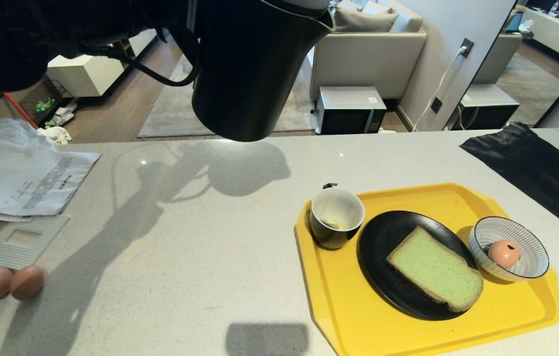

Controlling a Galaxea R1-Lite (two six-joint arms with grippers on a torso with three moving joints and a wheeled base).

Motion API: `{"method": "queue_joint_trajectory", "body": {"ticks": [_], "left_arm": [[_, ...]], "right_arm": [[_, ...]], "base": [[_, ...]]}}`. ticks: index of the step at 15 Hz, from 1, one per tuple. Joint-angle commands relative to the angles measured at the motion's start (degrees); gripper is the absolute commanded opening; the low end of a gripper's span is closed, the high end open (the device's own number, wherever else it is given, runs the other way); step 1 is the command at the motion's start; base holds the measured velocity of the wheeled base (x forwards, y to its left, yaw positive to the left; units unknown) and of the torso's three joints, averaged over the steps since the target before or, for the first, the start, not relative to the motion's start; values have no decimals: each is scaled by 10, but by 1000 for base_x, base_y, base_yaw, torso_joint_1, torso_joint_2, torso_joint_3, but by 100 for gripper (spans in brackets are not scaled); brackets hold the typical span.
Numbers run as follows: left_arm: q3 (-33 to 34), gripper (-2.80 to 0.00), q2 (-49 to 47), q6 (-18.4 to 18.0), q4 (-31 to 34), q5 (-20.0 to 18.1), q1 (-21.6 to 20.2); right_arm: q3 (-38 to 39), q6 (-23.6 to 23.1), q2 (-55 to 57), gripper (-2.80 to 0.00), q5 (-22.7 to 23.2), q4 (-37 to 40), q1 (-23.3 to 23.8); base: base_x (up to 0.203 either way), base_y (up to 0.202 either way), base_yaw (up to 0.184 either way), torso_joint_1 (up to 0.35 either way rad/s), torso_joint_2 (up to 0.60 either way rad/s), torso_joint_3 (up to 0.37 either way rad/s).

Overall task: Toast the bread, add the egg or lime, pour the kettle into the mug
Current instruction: Pour water into a cup

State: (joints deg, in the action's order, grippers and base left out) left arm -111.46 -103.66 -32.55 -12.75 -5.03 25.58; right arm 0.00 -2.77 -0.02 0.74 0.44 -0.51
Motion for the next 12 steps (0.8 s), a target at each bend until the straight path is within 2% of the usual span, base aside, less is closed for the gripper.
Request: {"method": "queue_joint_trajectory", "body": {"ticks": [1, 12], "left_arm": [[0, -280, 5, -2, -1, 0, 0], [0, -280, 4, -1, -2, -2, 1]], "right_arm": [[1, -1, 0, -280, 1, 0, 0], [1, 3, 0, -280, 1, 0, 0]], "base": [[0, 0, 0, 0, 0, 0], [0, 0, 0, 17, -28, -13]]}}
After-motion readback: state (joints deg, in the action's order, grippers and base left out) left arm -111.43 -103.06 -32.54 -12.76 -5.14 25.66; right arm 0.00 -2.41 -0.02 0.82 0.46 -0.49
